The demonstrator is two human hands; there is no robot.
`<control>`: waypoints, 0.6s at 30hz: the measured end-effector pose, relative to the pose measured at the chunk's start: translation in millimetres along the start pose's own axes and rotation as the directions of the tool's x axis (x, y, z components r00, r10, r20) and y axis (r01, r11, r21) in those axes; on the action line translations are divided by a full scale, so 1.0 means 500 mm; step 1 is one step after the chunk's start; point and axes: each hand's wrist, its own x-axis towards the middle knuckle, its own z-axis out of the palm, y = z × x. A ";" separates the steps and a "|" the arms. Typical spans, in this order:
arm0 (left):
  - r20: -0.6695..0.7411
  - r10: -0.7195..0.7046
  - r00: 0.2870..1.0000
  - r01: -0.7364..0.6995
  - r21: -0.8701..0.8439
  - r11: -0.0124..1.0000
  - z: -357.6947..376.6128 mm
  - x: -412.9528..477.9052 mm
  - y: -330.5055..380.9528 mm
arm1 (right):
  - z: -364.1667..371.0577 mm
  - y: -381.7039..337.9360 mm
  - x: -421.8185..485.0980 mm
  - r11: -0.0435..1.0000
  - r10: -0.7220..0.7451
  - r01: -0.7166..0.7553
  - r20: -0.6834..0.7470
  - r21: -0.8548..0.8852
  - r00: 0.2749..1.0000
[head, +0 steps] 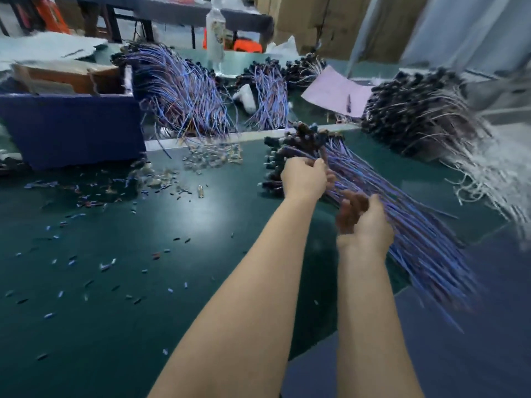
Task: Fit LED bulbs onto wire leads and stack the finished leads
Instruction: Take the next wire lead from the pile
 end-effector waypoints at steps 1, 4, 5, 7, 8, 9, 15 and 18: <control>0.012 -0.055 0.998 0.055 0.020 0.998 0.009 0.009 -0.016 | -0.006 0.001 0.007 0.993 0.054 -0.053 0.001 0.106 0.999; -0.014 -0.145 0.989 0.146 0.094 0.985 0.028 0.035 -0.055 | -0.010 0.005 0.019 0.966 0.114 -0.113 0.007 0.234 0.993; -0.022 -0.149 0.989 0.150 0.111 0.982 0.031 0.039 -0.065 | -0.008 0.008 0.021 0.967 0.118 -0.115 0.003 0.228 0.993; -0.026 -0.147 0.989 0.149 0.125 0.981 0.030 0.045 -0.075 | -0.003 0.014 0.021 0.973 0.118 -0.115 -0.002 0.202 0.993; -0.021 -0.140 0.990 0.142 0.128 0.982 0.027 0.046 -0.076 | -0.001 0.019 0.021 0.976 0.114 -0.112 0.002 0.185 0.994; -0.020 -0.126 0.992 0.128 0.135 0.982 0.022 0.045 -0.074 | 0.003 0.024 0.019 0.980 0.107 -0.107 0.005 0.166 0.994; -0.114 0.107 0.988 -0.085 0.180 0.980 -0.065 0.020 -0.021 | 0.070 0.050 -0.028 0.997 0.053 -0.059 0.123 0.043 0.991; -0.206 0.205 0.957 -0.194 0.072 0.978 -0.146 -0.012 0.022 | 0.132 0.078 -0.083 0.997 0.069 -0.063 0.277 -0.033 0.958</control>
